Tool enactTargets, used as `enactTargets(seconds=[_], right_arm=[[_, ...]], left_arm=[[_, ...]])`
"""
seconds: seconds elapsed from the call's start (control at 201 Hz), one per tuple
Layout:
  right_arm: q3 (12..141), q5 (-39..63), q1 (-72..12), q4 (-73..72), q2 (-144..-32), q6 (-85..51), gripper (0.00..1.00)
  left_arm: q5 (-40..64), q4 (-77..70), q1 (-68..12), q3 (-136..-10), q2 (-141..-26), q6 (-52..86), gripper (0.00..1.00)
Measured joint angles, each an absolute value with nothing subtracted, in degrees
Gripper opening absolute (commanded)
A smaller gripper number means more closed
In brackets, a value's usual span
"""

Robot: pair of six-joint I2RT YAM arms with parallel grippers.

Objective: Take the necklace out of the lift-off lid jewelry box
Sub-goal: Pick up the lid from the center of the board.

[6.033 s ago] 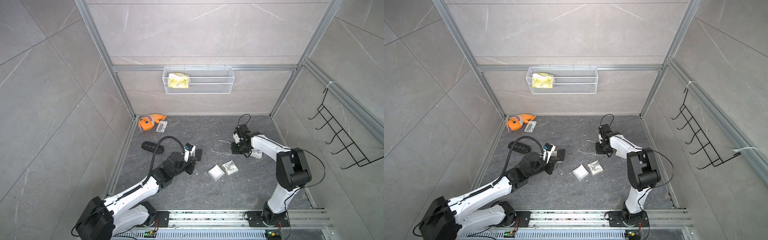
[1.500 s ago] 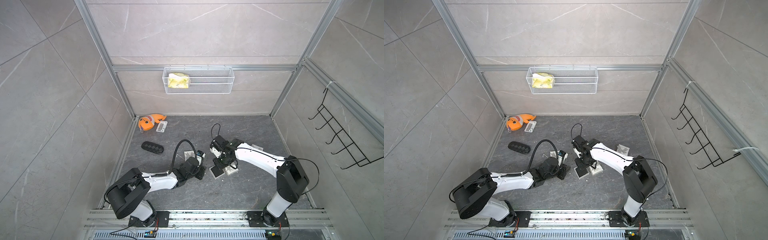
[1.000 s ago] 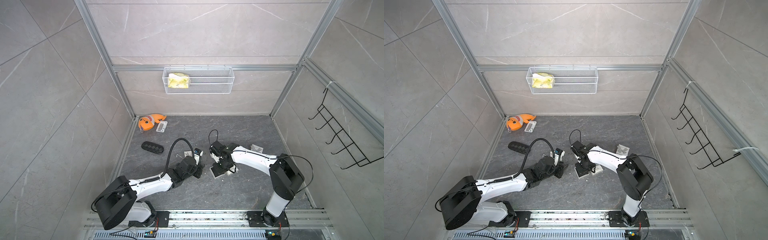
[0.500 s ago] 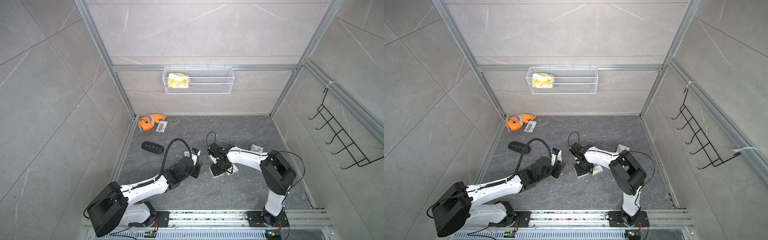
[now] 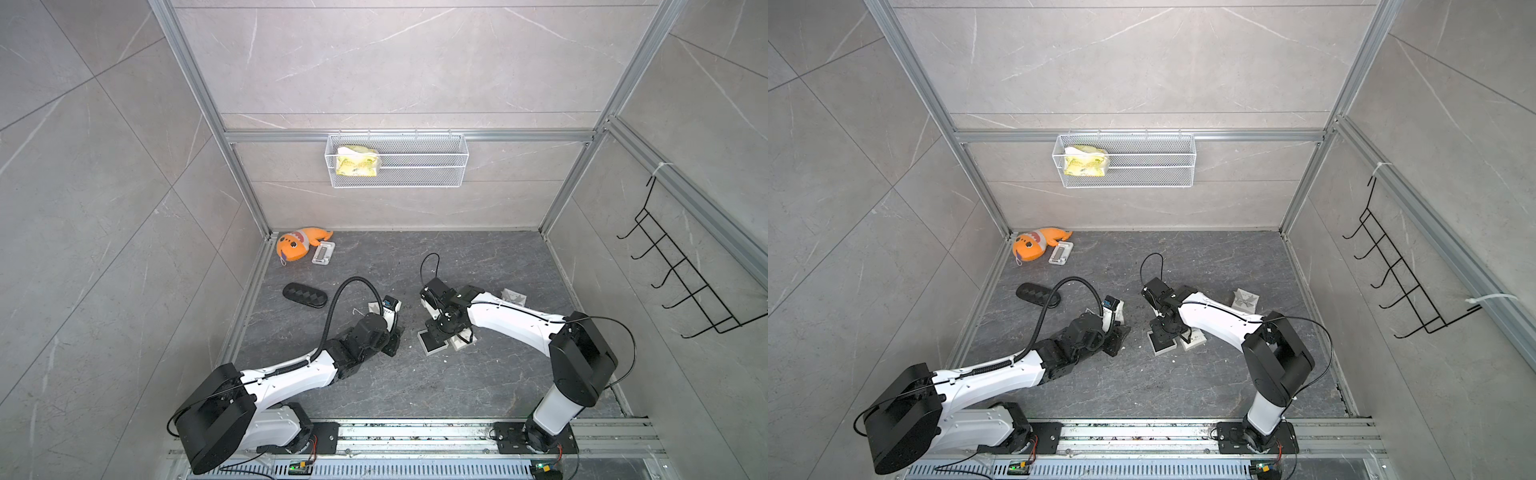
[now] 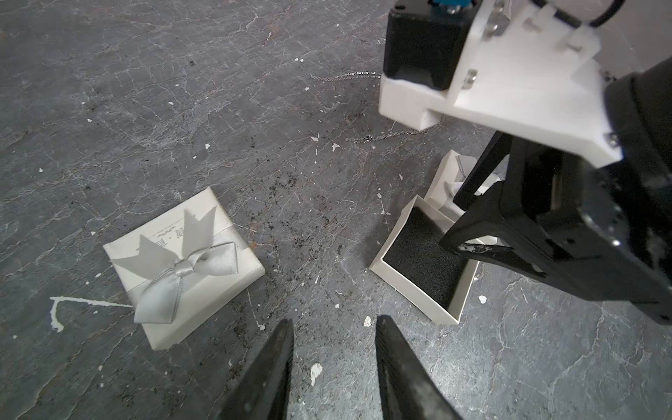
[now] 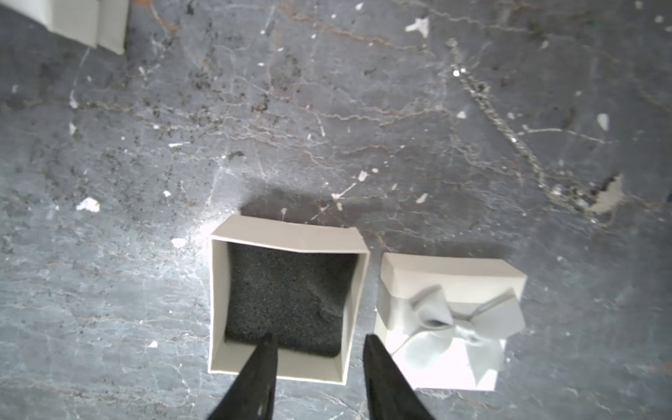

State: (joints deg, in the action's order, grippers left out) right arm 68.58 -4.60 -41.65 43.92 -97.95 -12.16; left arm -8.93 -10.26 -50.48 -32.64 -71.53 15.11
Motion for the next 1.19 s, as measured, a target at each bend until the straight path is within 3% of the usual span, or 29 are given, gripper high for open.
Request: enactTargets(seconds=[0.204, 0.438, 0.866, 1.195], right_arm=[[66.1, -8.0, -37.3, 44.3, -96.6, -12.1, 0.71], [62.7, -7.1, -33.1, 44.0, -94.9, -10.5, 0.82], [61.4, -4.5, -31.0, 41.6, -99.3, -8.7, 0.82], [61.4, -4.2, -30.5, 41.3, -100.6, -8.4, 0.69]], left_arm=[[-8.9, -10.3, -50.3, -32.6, -71.5, 14.6, 0.43], [-8.6, -10.3, -49.9, -32.6, -71.5, 13.7, 0.5], [-8.3, -10.7, -49.5, -32.4, -71.5, 13.4, 0.51], [-6.3, -10.8, -49.5, -31.2, -71.5, 13.1, 0.51]])
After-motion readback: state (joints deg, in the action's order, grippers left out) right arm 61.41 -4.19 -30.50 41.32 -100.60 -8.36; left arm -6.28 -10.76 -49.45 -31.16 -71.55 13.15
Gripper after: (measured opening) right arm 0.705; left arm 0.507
